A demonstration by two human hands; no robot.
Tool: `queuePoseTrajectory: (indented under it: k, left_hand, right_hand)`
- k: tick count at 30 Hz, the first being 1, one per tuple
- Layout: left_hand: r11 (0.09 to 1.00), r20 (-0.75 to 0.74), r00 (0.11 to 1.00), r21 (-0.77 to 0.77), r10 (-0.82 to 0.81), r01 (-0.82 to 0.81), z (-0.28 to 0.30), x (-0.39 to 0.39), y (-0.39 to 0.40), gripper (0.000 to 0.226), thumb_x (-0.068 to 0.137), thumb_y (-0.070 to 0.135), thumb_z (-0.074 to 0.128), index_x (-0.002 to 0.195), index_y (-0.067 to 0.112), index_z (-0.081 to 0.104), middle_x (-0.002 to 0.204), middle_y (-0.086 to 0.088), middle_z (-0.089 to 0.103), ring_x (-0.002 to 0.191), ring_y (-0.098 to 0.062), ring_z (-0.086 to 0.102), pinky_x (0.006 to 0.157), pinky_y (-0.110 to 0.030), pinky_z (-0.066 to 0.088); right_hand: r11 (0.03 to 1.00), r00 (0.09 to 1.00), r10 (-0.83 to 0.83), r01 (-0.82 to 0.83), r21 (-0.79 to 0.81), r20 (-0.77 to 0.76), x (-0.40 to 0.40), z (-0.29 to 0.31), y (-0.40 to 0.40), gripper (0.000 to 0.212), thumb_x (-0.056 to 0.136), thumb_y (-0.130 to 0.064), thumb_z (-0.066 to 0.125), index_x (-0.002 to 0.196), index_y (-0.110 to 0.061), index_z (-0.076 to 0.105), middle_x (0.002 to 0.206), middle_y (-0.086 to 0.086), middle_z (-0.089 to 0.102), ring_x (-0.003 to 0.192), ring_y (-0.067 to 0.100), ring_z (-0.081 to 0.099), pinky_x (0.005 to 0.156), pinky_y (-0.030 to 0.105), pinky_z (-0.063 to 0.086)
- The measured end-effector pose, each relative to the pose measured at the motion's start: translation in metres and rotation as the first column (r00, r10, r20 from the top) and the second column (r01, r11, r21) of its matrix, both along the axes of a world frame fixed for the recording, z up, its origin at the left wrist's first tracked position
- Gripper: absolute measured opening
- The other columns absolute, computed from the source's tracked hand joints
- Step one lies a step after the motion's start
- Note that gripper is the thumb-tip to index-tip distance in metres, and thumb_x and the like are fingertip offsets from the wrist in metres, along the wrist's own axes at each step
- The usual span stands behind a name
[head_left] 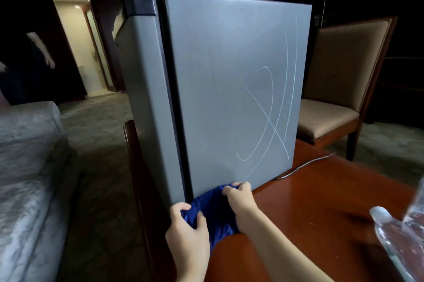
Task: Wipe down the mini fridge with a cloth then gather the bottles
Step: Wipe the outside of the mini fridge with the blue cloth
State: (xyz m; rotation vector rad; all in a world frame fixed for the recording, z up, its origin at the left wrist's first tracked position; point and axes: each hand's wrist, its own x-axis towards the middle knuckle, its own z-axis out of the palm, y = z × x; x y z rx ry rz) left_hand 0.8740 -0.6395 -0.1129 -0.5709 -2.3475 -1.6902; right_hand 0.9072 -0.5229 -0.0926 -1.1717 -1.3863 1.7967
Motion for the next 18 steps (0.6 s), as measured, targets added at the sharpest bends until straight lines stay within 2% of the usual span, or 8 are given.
queuePoseTrajectory:
  k: [3, 6, 8, 13, 18]
  left_hand:
    - [1.000, -0.009, 1.000, -0.017, 0.016, -0.017, -0.009, -0.001, 0.001, 0.032, 0.072, 0.007, 0.078, 0.086, 0.020, 0.053, 0.069, -0.002, 0.059, 0.071, -0.038, 0.066, 0.065, -0.035, 0.046]
    - [0.999, 0.014, 0.999, 0.015, 0.031, -0.031, -0.009, 0.000, 0.009, 0.028, 0.075, 0.008, 0.076, 0.088, 0.019, 0.054, 0.071, -0.001, 0.057, 0.076, -0.039, 0.065, 0.068, -0.036, 0.045]
    - [0.999, 0.034, 0.999, 0.044, 0.020, -0.021, -0.007, 0.006, 0.019, 0.026, 0.076, 0.007, 0.075, 0.089, 0.018, 0.055, 0.075, -0.001, 0.056, 0.081, -0.038, 0.065, 0.069, -0.032, 0.041]
    - [0.994, 0.034, 0.996, 0.084, -0.078, 0.075, -0.006, 0.019, 0.059, 0.025, 0.077, 0.005, 0.074, 0.088, 0.017, 0.055, 0.073, 0.000, 0.055, 0.074, -0.033, 0.061, 0.065, -0.026, 0.033]
    - [0.979, 0.007, 0.982, 0.073, -0.190, 0.189, -0.007, 0.031, 0.111, 0.028, 0.078, 0.007, 0.073, 0.085, 0.020, 0.050, 0.072, 0.005, 0.055, 0.072, -0.029, 0.059, 0.060, -0.022, 0.027]
  right_hand:
    - [0.998, 0.999, 0.016, -0.018, 0.062, 0.029, -0.002, -0.010, 0.005, 0.019, 0.086, -0.009, 0.054, 0.098, -0.013, 0.040, 0.081, 0.002, 0.048, 0.069, 0.014, 0.046, 0.062, 0.028, 0.040]
    - [0.987, 0.999, 0.011, -0.019, 0.159, 0.052, -0.001, -0.012, 0.012, 0.018, 0.086, -0.011, 0.053, 0.097, -0.012, 0.039, 0.083, 0.003, 0.051, 0.075, 0.017, 0.050, 0.070, 0.034, 0.044]
    - [0.977, 0.998, -0.007, -0.005, 0.213, 0.059, 0.003, -0.013, 0.020, 0.017, 0.088, -0.011, 0.051, 0.097, -0.012, 0.037, 0.085, 0.003, 0.052, 0.080, 0.020, 0.052, 0.074, 0.037, 0.045]
    - [0.973, 0.997, -0.068, 0.057, 0.223, 0.044, 0.016, -0.013, 0.064, 0.018, 0.090, -0.006, 0.041, 0.098, -0.013, 0.027, 0.084, 0.011, 0.046, 0.073, 0.022, 0.048, 0.062, 0.034, 0.040]
    - [0.971, 0.989, -0.149, 0.142, 0.190, 0.023, 0.041, -0.005, 0.117, 0.033, 0.090, -0.003, 0.046, 0.114, -0.013, 0.025, 0.088, 0.012, 0.049, 0.081, 0.023, 0.054, 0.069, 0.036, 0.047]
